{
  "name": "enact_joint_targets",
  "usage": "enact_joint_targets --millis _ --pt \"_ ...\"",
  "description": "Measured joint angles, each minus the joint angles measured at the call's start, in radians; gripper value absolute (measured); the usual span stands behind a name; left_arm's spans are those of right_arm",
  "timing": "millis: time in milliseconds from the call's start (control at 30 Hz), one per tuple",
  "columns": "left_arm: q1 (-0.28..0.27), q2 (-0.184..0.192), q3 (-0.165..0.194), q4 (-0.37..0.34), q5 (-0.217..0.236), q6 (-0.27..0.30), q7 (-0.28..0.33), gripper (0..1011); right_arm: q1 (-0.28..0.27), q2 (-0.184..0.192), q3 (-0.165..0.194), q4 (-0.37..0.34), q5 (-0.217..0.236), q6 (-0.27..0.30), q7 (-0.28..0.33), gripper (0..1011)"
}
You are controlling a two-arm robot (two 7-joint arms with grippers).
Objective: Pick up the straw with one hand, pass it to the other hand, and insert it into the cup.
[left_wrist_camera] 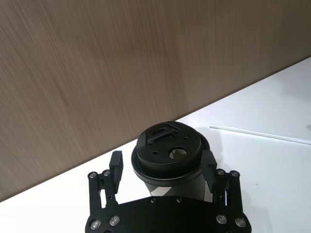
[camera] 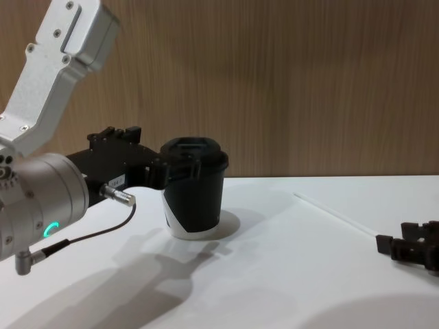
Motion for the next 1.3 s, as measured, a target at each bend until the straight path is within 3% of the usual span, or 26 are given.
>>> enact_joint_targets --millis 67,133,333,533,1300 --pt "0.0 0.0 0.0 0.0 0.0 0.0 0.0 1003 -0.002 0.0 -0.001 0.0 0.002 0.0 0.0 547" --pt "0.0 0.0 0.0 0.0 0.0 0.0 0.0 1003 -0.003 0.0 -0.002 0.0 0.003 0.0 0.001 532" --pt "0.0 0.0 0.0 0.0 0.0 0.0 0.0 1003 -0.011 0.001 -0.005 -0.005 0.008 0.003 0.0 309" --pt "0.0 0.0 0.0 0.0 0.0 0.0 0.0 1003 -0.018 0.0 -0.008 -0.008 0.013 0.005 -0.001 204" --pt "0.0 0.0 0.0 0.0 0.0 0.0 0.0 1003 -0.036 -0.009 0.0 -0.017 0.021 -0.011 -0.009 63"
